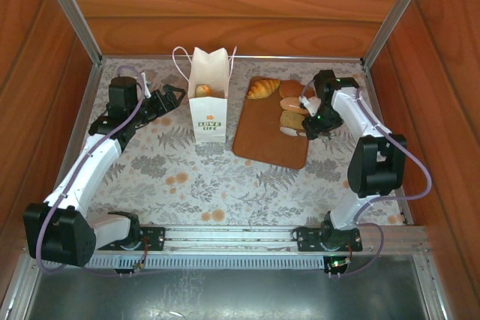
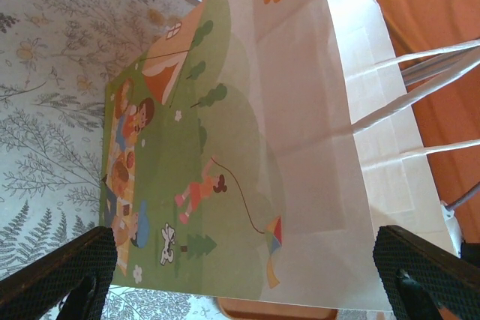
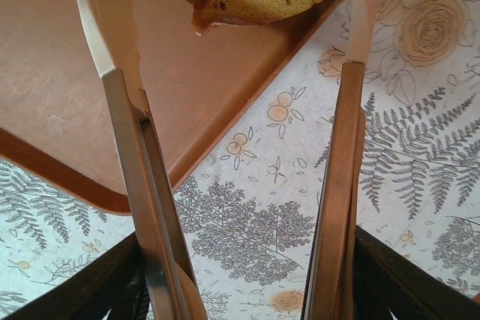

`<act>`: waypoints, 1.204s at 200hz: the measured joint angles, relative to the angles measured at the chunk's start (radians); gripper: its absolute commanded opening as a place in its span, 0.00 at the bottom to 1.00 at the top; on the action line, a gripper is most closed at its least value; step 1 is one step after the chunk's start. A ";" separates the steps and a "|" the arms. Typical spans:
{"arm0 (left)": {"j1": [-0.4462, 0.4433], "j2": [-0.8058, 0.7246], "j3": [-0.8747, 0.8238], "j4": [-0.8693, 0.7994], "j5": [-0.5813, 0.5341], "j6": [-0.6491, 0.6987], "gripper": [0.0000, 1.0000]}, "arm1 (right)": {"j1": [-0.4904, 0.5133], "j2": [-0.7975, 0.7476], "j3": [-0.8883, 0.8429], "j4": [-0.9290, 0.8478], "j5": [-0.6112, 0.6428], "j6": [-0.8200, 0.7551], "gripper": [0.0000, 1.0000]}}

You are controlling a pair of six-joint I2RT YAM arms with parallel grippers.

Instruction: Place the fake bread into the paper bag

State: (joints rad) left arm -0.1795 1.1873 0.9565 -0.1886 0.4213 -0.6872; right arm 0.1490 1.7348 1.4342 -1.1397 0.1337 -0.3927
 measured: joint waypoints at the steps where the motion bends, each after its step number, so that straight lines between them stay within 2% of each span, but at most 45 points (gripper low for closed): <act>1: 0.001 0.000 0.000 0.000 0.000 0.000 0.94 | 0.000 0.002 0.002 -0.001 -0.001 0.001 0.65; 70: 0.004 0.003 0.000 0.000 0.000 0.003 0.94 | -0.001 0.035 0.047 -0.048 -0.019 0.018 0.52; 114: 0.009 0.003 0.000 0.000 0.000 0.003 0.94 | 0.001 0.016 0.044 -0.062 -0.031 0.034 0.51; 174: 0.009 -0.004 0.000 -0.015 0.000 0.003 0.94 | 0.024 -0.115 -0.011 -0.076 -0.055 0.069 0.51; 241: 0.009 -0.035 0.013 -0.014 0.018 -0.005 0.91 | 0.095 -0.288 -0.021 -0.068 -0.092 0.117 0.49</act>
State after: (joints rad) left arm -0.1703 1.1519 0.9699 -0.2024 0.4389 -0.6922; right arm 0.2443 1.4464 1.4128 -1.2079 0.0418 -0.2752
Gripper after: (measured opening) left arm 0.923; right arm 0.501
